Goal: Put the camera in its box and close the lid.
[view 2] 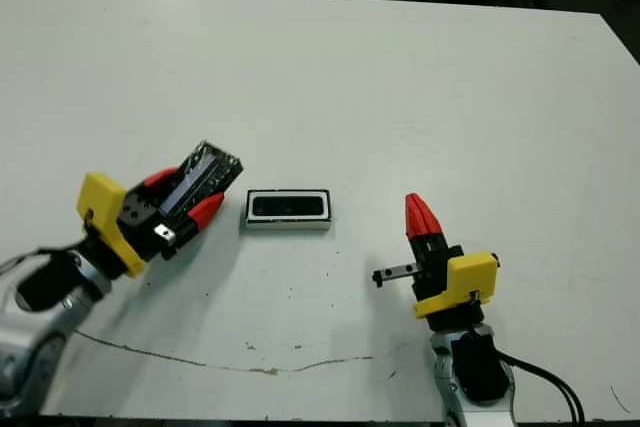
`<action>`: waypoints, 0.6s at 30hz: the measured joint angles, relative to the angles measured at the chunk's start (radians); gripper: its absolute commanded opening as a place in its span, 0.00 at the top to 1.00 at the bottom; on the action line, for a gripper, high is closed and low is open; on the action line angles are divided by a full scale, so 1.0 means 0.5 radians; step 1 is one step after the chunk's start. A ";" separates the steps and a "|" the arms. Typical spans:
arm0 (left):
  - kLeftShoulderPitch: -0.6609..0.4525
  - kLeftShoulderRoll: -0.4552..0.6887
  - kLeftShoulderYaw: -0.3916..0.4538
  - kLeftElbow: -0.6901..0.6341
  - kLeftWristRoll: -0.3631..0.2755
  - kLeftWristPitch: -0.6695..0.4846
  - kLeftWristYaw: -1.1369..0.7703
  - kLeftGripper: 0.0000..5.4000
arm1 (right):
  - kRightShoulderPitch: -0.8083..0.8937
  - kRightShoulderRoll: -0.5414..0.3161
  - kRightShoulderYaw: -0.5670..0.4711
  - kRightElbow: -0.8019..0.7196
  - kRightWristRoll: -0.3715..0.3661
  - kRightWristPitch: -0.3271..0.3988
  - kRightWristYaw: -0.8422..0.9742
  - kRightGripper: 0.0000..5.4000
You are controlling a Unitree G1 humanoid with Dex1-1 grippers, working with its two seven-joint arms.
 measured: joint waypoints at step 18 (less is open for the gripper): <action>-0.750 0.238 -0.354 1.064 0.111 -0.341 -0.894 0.39 | 0.002 -0.007 0.006 -0.006 -0.001 0.003 -0.012 1.00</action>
